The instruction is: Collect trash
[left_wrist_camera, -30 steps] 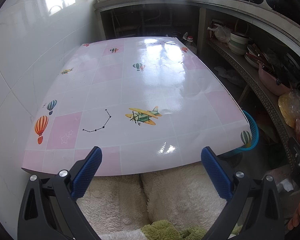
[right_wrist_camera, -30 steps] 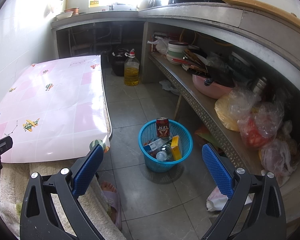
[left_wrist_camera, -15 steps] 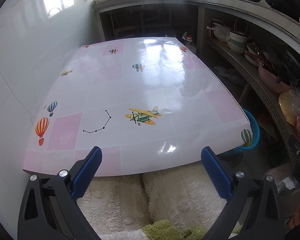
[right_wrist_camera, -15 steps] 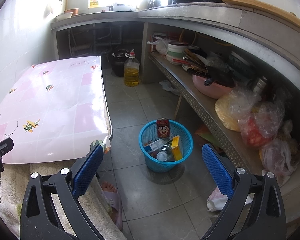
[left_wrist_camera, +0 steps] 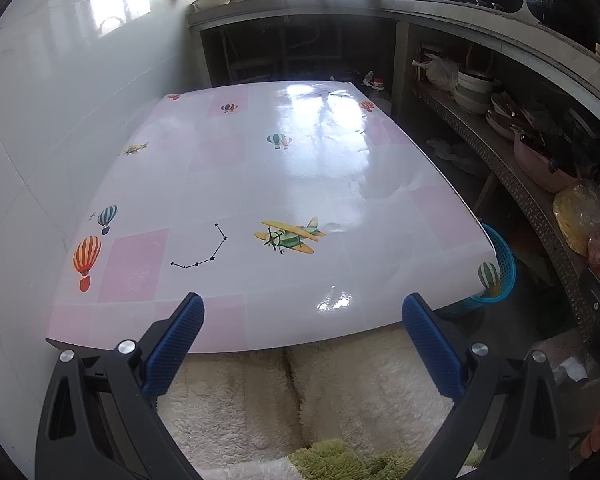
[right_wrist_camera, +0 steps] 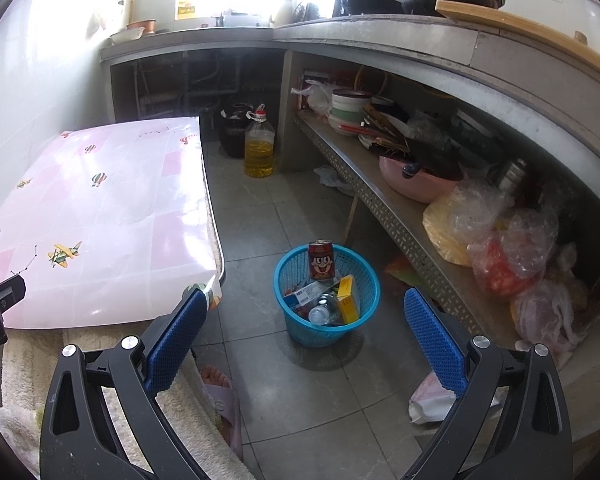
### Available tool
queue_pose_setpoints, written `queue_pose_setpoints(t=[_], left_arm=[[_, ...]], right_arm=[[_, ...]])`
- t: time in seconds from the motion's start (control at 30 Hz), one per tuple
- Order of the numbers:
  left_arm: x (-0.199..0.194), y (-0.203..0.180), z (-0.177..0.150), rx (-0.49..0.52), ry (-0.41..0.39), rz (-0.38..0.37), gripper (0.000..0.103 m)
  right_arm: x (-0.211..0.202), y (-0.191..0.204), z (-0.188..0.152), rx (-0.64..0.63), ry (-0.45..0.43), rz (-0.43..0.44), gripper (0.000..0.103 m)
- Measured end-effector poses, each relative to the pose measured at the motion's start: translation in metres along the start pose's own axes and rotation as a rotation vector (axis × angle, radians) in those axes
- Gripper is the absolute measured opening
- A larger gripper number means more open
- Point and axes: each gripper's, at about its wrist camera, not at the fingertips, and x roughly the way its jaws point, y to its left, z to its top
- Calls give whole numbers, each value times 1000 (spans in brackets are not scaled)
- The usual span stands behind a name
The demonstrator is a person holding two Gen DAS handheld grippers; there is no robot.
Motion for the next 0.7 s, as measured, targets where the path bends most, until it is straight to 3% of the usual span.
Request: queue_pose_setpoints(t=[0.37, 0.7], left_arm=[[7, 13, 6, -12, 14, -25, 97], [20, 31, 24, -19, 16, -45, 97]], right_arm=[[-4, 13, 10, 13, 25, -37, 95], [1, 48, 34, -5, 57, -30, 95]])
